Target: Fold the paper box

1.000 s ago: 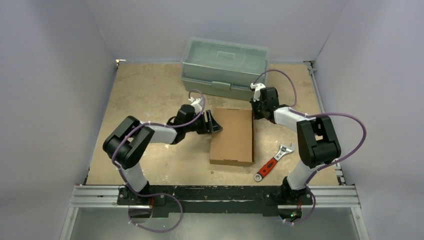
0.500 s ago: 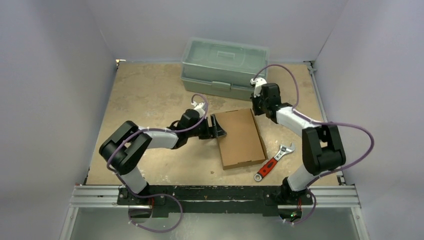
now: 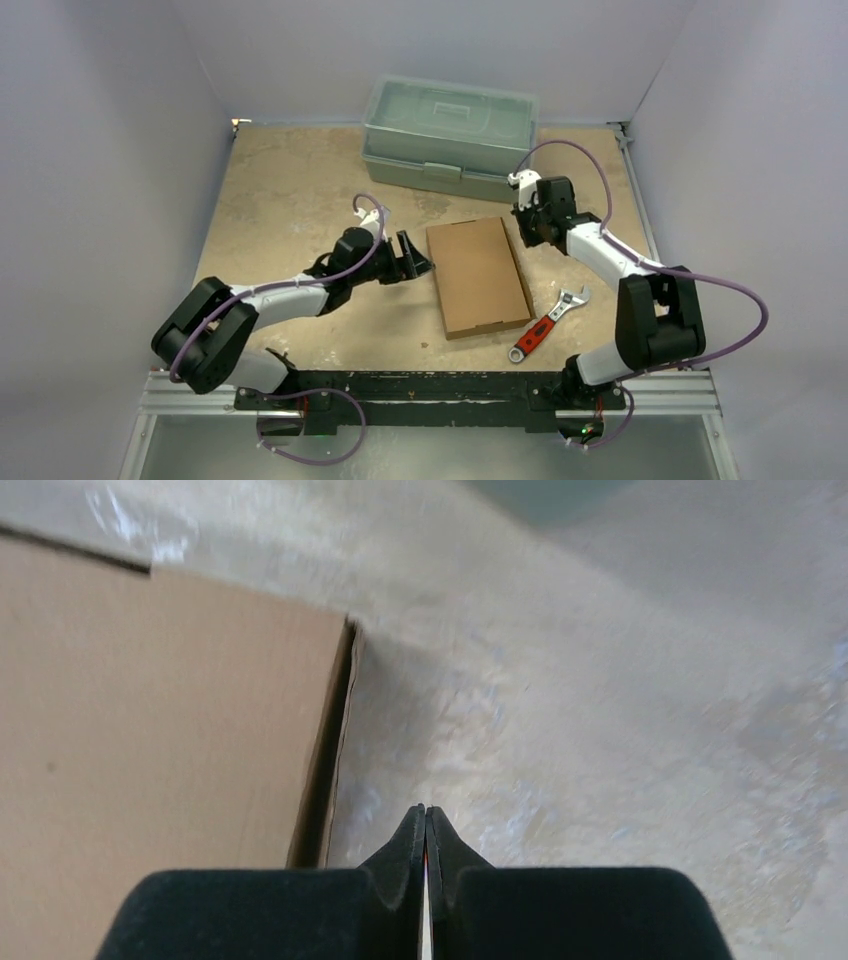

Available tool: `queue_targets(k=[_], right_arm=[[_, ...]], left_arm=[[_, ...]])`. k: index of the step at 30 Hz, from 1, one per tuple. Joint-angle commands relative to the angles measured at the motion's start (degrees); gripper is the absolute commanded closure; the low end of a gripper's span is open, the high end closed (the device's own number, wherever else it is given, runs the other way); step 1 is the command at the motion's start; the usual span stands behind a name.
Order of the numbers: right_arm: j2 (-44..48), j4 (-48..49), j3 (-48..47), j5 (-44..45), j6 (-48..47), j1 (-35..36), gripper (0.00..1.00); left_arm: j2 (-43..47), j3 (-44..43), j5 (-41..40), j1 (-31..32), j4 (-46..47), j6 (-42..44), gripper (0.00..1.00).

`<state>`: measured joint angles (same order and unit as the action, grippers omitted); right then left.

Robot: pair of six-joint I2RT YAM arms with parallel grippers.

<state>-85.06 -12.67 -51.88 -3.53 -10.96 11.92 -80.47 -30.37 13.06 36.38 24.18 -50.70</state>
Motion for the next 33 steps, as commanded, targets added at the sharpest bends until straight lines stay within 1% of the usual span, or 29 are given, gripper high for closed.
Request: queue_targets(k=[1,4,5,7,9,10,12,13,14,17,20,21,23,24,26,29,30,31,32,33], right_arm=[[-0.8,-5.8,-0.3,-1.3,-3.3,2.5,1.00],[-5.4,-8.0,-1.8,-0.1,-3.9,7.9,1.00],[-6.1,-8.5,-2.3,-0.6,-4.0,9.1,1.00],[-6.1,-8.5,-3.1,-4.0,-3.7,10.8,1.00],[-5.8,-7.8,-4.0,-8.9,-2.8,11.8,1.00],[-5.8,-7.9,-4.4,-11.2,-2.3,12.3,1.00],[-5.6,-7.4,-4.4,-14.4,-1.4,12.8,1.00],[-5.4,-6.9,-4.3,-14.1,-1.2,12.9,1.00],[-5.2,-6.2,-4.2,-11.3,-1.3,12.9,1.00],[-4.0,-3.8,-3.8,-2.3,-0.6,11.6,1.00],[-1.0,-3.9,-3.8,-0.1,-2.3,7.2,1.00],[0.4,-4.4,-3.7,0.0,-4.1,5.6,1.00],[3.2,-7.0,-4.5,3.0,-8.1,3.6,1.00],[5.2,-10.1,-5.6,2.7,-10.7,2.6,1.00],[11.0,-14.6,-6.5,-3.1,-15.6,-1.3,1.00],[24.8,-9.3,-1.4,-11.9,-19.0,-4.9,1.00],[28.1,-6.7,1.4,-13.0,-18.2,-5.1,0.88],[30.4,-3.6,5.0,-14.0,-16.5,-5.2,0.70],[31.4,-1.4,8.1,-15.8,-15.4,-5.2,0.59],[30.8,-3.7,9.3,-17.1,-18.0,-5.1,0.55]], left_arm=[[-1.2,0.2,-1.2,3.7,-1.6,-3.4,0.23],[-5.0,-2.1,-2.5,6.2,-0.4,-5.0,0.27],[-6.9,-3.1,-2.7,7.1,0.0,-5.3,0.31],[-10.1,-5.8,-2.7,9.0,0.3,-5.2,0.43],[-13.6,-8.8,-1.9,10.2,-0.1,-4.5,0.59],[-15.0,-10.3,-1.3,10.6,-0.1,-4.4,0.64],[-16.5,-11.3,-1.4,11.0,-0.2,-4.5,0.67],[-16.5,-11.4,-2.1,10.9,-0.5,-4.5,0.67],[-16.0,-11.5,-3.8,10.9,-1.4,-4.5,0.67],[-12.5,-10.9,-9.8,10.2,-4.9,-4.6,0.65],[-7.9,-8.3,-14.0,7.3,-5.5,-6.3,0.59],[-6.4,-7.3,-14.7,5.5,-5.3,-6.7,0.57],[-3.6,-5.6,-14.0,2.9,-4.6,-6.8,0.52],[-2.3,-5.2,-12.7,1.8,-4.6,-6.3,0.48],[0.5,-5.0,-10.3,0.6,-5.1,-3.6,0.39],[4.6,-4.7,-7.4,0.5,-7.1,0.8,0.30],[6.2,-3.9,-6.6,0.5,-7.4,1.7,0.28],[8.1,-2.9,-5.9,0.6,-7.6,2.5,0.26],[10.1,-1.7,-5.3,0.6,-7.5,2.7,0.24],[11.8,-0.3,-4.5,0.5,-7.4,2.4,0.21]])
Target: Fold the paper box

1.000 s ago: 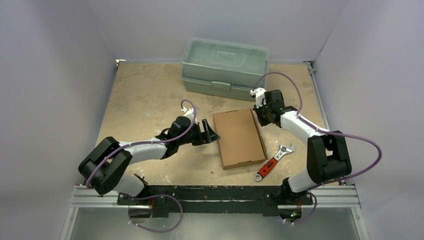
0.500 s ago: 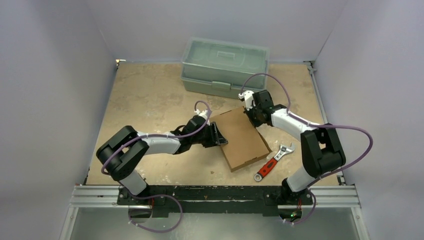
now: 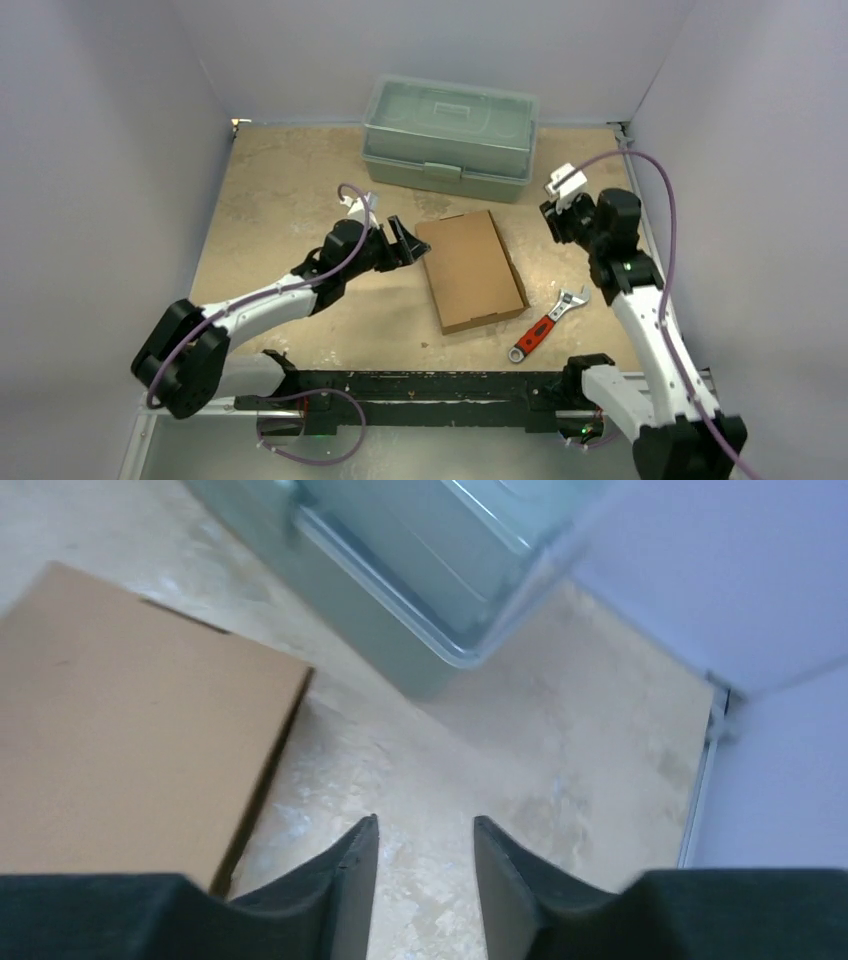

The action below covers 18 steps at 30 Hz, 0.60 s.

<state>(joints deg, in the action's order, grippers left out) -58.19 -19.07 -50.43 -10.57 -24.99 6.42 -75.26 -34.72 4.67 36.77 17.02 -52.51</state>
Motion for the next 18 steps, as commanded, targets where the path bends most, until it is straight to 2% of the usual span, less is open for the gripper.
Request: queue_targets(k=[1,2,4,6,9,12,16,18], right_arm=[[2.3,-1.8,6.8,-13.6,-7.4,0.4,0.53],[-0.4,-5.5,5.1,-14.9,-9.6,0.4,0.53],[-5.7,-11.1,2.4,-13.2,-11.0,0.4,0.68],[-9.5,-11.7,1.8,-6.8,-9.9,0.4,1.00],[-13.0,-12.1,2.7,-3.4,-10.4,0.4,1.00],[-18.1,-14.5,2.3,-2.1,-11.1,0.4,1.00],[-23.4,-18.2,1.0,-2.6,-9.6,1.4,1.00],[-24.7,-19.3,0.8,-3.1,-9.2,4.9,1.00]], left_arm=[[8.5,5.5,5.1,0.2,0.3,3.0,0.16],[10.1,7.8,7.0,0.1,1.7,1.4,0.13],[12.2,10.7,11.8,0.2,5.8,-2.0,0.12],[13.2,12.2,13.9,0.9,6.2,-3.9,0.18],[13.1,11.7,8.5,4.7,-0.6,-2.9,0.26],[9.6,11.8,4.3,10.3,0.0,-4.9,0.41],[2.7,10.4,0.1,15.5,3.0,-6.5,0.43],[-1.3,8.4,-0.4,16.6,4.8,-6.2,0.45]])
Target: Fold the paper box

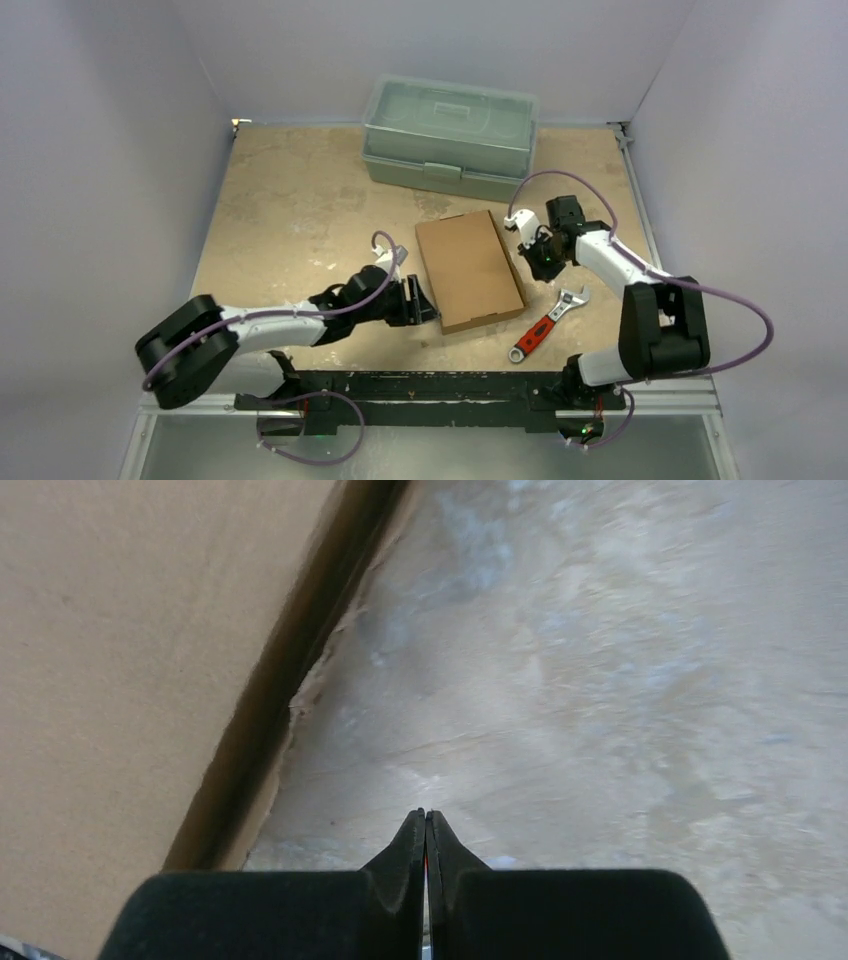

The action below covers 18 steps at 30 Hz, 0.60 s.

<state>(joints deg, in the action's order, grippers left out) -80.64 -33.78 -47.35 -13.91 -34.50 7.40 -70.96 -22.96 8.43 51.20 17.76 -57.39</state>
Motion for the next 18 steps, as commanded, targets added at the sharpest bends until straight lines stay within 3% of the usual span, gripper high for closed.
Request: queue_targets(k=[1,6,9,14,16,18], right_arm=[[-2.5,-4.7,-2.1,-0.2,0.4,6.0,1.00],[-2.4,-6.8,-6.3,-10.0,2.3,11.9,1.00],[-0.2,-4.3,-6.6,-10.9,4.3,12.5,1.00],[-1.1,1.4,-4.9,1.5,7.4,12.4,1.00],[-2.7,2.3,-4.6,9.4,9.0,11.0,1.00],[-3.2,1.8,-5.1,11.1,9.0,7.3,1.00]], left_arm=[[-7.6,-5.1,-4.5,2.7,4.3,-1.1,0.47],[-17.0,-11.4,-3.1,3.5,7.5,-0.1,0.62],[-20.0,-14.0,-3.1,4.1,8.4,-0.1,0.64],[-18.4,-14.0,-6.7,4.1,7.3,-0.5,0.64],[-15.5,-12.1,-9.0,4.1,6.8,-1.3,0.63],[-12.2,-9.7,-10.7,4.1,6.9,-2.2,0.57]])
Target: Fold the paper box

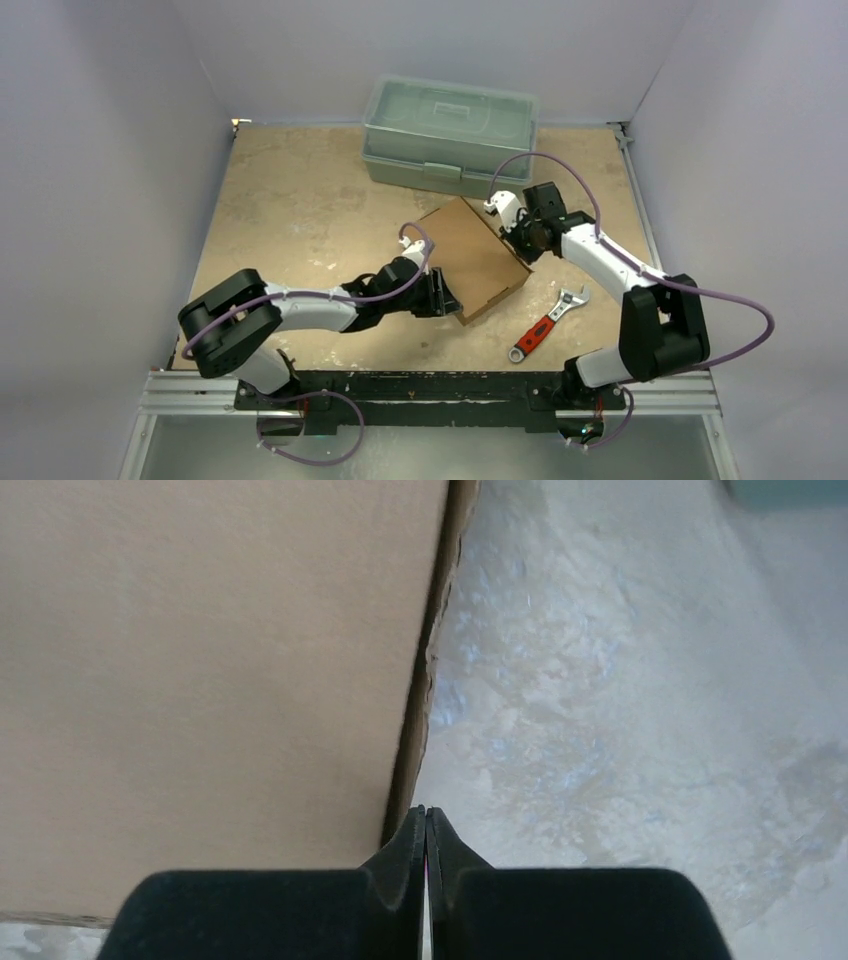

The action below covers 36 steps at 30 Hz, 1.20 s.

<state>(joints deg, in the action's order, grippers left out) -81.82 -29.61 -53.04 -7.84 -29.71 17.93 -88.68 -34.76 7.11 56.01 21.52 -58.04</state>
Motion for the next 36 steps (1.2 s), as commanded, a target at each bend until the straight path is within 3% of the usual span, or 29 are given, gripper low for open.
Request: queue_targets(k=[1,7,14,16,19,23,27,32,36], right_arm=[[-1.7,-2.8,0.5,4.6,4.1,-4.7,1.00],[-1.0,-4.0,1.6,4.5,0.5,-7.2,1.00],[-5.8,-12.0,0.4,-6.5,-3.8,-3.8,1.00],[-6.2,-12.7,-0.1,-9.6,-4.2,-0.7,1.00],[-6.9,-13.1,-1.2,-11.8,-3.8,1.8,1.00],[-5.0,-10.4,-1.0,-9.9,-1.1,1.4,1.00],[-5.9,-6.7,0.0,1.0,2.3,-4.1,1.00],[-7.1,-6.3,0.5,4.3,3.2,-6.8,1.00],[-7.0,-5.9,0.6,4.8,3.3,-6.7,1.00]], left_arm=[[7.2,3.6,-9.6,-0.8,3.3,-2.0,0.54],[11.4,8.3,-6.3,-0.6,7.8,-4.5,0.47],[3.3,5.0,-4.7,1.3,12.8,-6.5,0.41],[-0.4,2.6,-4.7,1.9,12.8,-6.7,0.42],[-5.5,0.3,-4.4,1.9,14.6,-7.0,0.52],[-6.9,0.4,-4.6,2.0,16.3,-7.8,0.57],[-2.6,1.8,-6.3,2.0,13.2,-6.7,0.55],[2.3,2.6,-9.6,2.0,9.2,-6.1,0.49],[0.6,1.7,-9.4,2.0,9.6,-6.1,0.49]])
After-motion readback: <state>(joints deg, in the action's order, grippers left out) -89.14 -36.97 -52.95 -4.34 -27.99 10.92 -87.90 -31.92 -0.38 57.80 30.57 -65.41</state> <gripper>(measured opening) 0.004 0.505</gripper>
